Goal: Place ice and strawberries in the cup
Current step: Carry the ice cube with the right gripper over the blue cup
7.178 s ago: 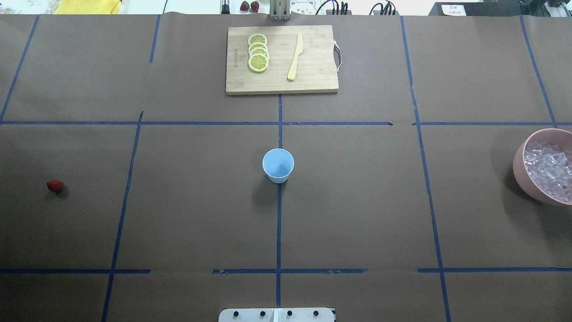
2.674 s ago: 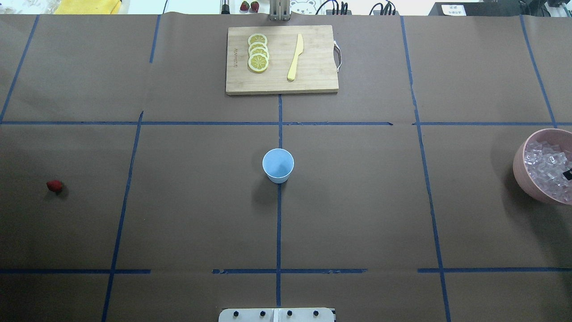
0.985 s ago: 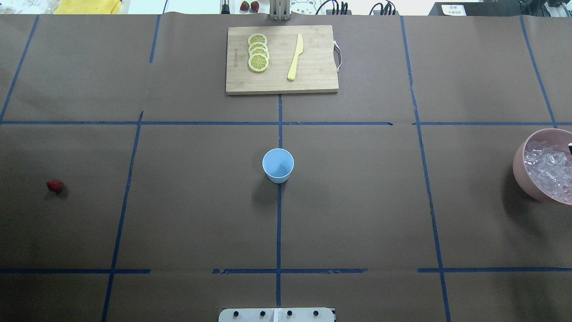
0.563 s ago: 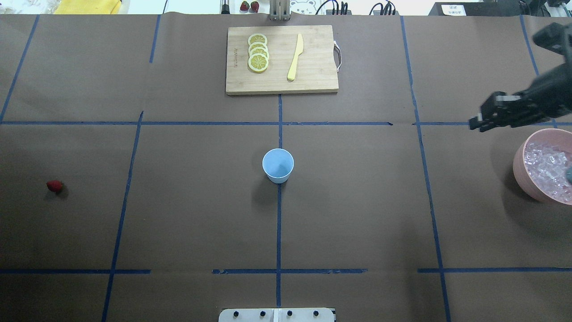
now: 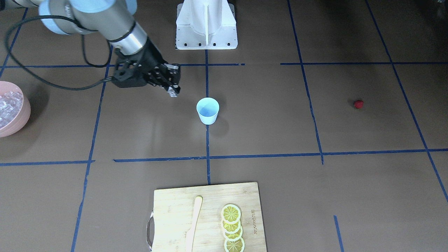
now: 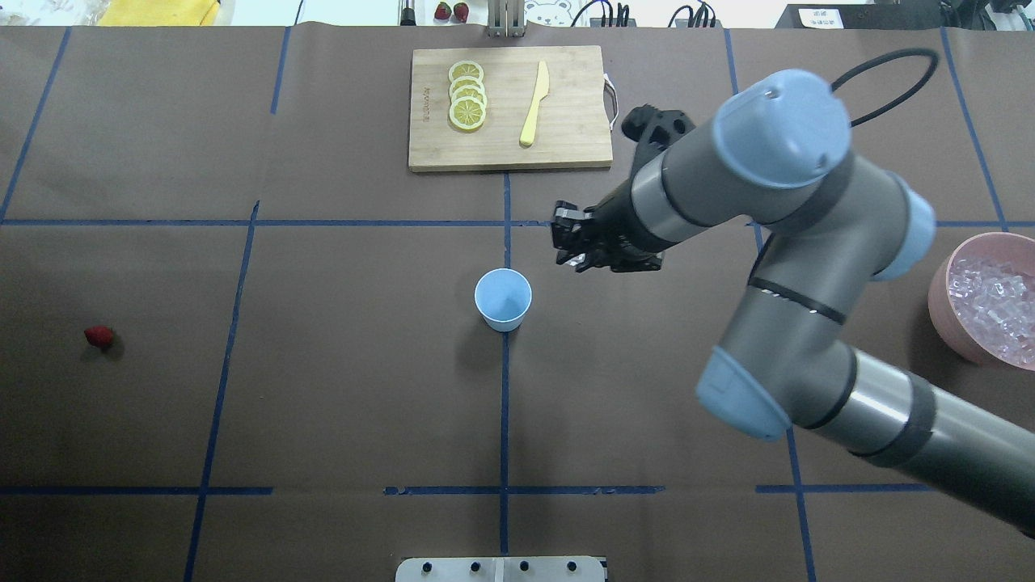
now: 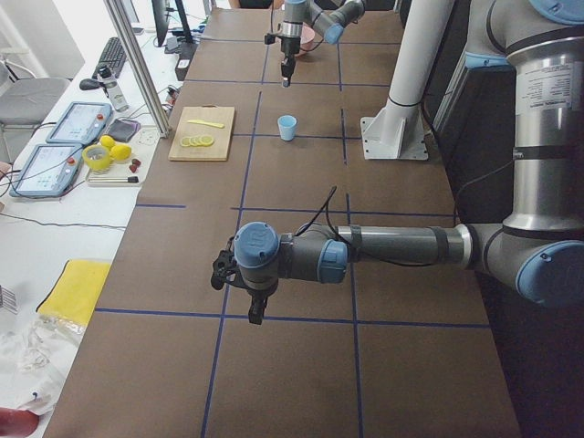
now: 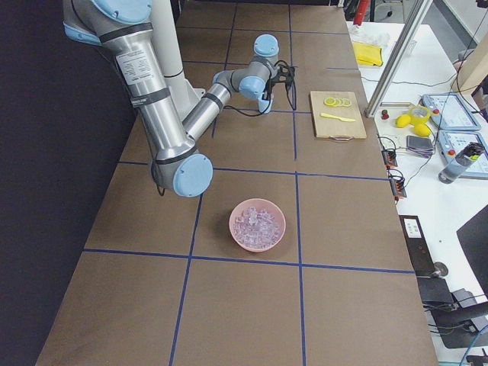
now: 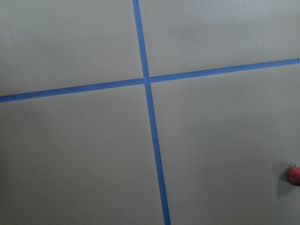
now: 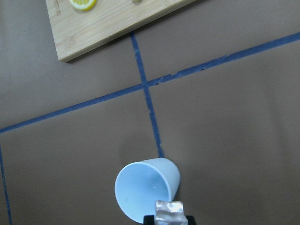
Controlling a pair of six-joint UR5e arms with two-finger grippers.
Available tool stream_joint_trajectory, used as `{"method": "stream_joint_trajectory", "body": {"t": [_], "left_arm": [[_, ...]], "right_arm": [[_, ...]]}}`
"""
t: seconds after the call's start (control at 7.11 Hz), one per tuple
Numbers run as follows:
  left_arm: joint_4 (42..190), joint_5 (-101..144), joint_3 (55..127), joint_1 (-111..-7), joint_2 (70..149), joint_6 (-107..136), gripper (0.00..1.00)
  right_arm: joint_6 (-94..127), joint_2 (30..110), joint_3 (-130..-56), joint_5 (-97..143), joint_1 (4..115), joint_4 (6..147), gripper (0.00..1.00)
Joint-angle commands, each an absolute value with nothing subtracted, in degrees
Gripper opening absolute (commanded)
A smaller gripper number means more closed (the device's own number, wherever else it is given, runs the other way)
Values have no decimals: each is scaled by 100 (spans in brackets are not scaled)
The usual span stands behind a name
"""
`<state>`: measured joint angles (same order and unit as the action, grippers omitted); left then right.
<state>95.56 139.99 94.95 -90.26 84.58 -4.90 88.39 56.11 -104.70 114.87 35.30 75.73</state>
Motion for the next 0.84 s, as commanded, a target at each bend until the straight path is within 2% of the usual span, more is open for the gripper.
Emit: {"method": "stream_joint_trajectory", "body": {"t": [0.0,0.28,0.42,0.56,0.7], "left_arm": [[9562,14001,9492,-9026,8455,-483,100],[9571,14001,9510,-9026,8455,-475,100],[9571,14001,9510,-9026,8455,-483,100],[9571,14001,9510,-9026,8455,-483,100],[9571,14001,9510,-9026,8455,-483,100]], "right_arm": [[9070,4986,-9706,10943,3077,7541,1],[9062,4913,-9448,10951,2962,7541,7],[9062,4939,-9431,10942,2945,7550,20],[9053,4948,-9396,10942,2944,7550,46],[9018,4940,-9361,10890,2944,7550,82]]}}
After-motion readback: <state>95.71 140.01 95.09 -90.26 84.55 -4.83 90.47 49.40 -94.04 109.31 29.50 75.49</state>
